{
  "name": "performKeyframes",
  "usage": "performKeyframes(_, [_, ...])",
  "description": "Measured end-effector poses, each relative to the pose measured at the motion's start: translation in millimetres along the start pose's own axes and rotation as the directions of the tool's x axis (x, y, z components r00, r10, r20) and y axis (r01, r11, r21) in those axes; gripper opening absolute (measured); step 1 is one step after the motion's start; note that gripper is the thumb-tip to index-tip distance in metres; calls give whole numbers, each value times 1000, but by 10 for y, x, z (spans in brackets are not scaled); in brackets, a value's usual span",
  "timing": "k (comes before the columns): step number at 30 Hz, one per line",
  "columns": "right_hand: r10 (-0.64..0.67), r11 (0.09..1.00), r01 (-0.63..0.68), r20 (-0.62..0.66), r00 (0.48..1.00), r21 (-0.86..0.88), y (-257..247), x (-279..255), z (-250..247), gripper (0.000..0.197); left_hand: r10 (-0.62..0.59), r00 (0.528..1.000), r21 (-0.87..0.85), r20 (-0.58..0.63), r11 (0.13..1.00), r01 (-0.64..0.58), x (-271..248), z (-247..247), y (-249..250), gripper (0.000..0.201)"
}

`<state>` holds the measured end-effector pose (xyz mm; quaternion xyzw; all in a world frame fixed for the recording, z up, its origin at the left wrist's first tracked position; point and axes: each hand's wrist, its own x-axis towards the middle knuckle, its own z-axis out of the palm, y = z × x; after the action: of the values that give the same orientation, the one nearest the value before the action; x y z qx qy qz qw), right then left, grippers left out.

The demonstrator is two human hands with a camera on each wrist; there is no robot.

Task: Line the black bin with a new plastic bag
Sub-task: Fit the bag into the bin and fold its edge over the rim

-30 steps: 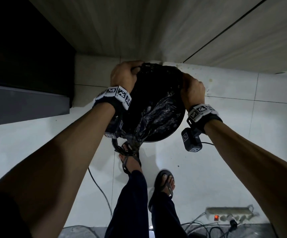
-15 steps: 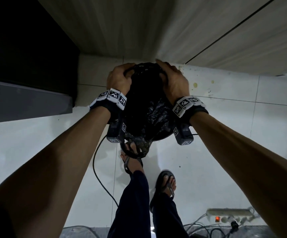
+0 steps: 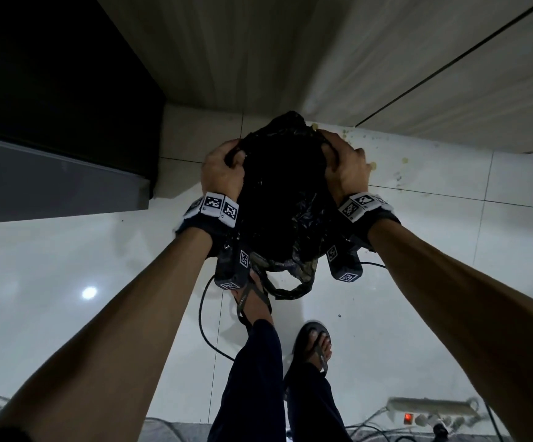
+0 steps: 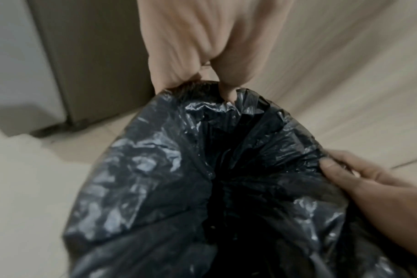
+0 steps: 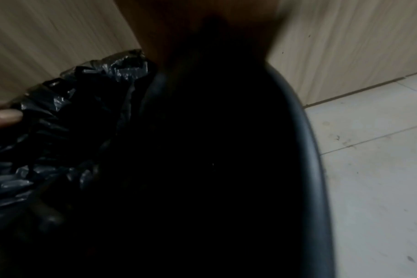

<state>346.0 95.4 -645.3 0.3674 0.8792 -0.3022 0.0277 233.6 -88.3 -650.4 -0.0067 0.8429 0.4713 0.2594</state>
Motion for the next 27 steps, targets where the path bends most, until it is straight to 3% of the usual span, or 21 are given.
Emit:
performKeyframes(3, [-81, 995, 82, -17, 997, 61, 41, 62, 6, 34, 194, 978, 215, 72, 955, -205, 57, 19, 205, 45])
performKeyframes(5, [-132, 989, 131, 18, 991, 64, 21, 138, 5, 35, 322, 921, 300, 219, 876, -378, 152, 81, 335, 49])
performKeyframes(7, [-171, 984, 167, 62, 983, 67, -28, 232, -14, 36, 329, 883, 320, 335, 842, -435, 245, 149, 422, 46])
performKeyframes(11, [-146, 989, 149, 185, 972, -2, -23, 352, -99, 33, 276, 918, 323, 284, 874, -363, 377, 178, 447, 34])
performKeyframes(15, [-106, 994, 109, 147, 983, -17, 51, 195, -160, 32, 212, 952, 262, 223, 927, -268, 320, 156, 358, 32])
performKeyframes(18, [3, 987, -13, 62, 998, 160, 100, 65, -104, 22, 168, 972, 222, 163, 954, -203, 214, 147, 266, 32])
performKeyframes(21, [152, 960, -172, 106, 983, 220, 89, 70, -103, 14, 144, 982, 219, 122, 961, -168, 101, 120, 188, 32])
performKeyframes(24, [181, 961, -202, 122, 976, 190, 82, 73, -155, 30, 102, 991, 170, 87, 979, -116, 10, 93, 106, 31])
performKeyframes(27, [71, 994, -71, 0, 997, 88, 69, -43, -228, 48, 36, 999, 138, 4, 990, -36, -65, 62, 37, 31])
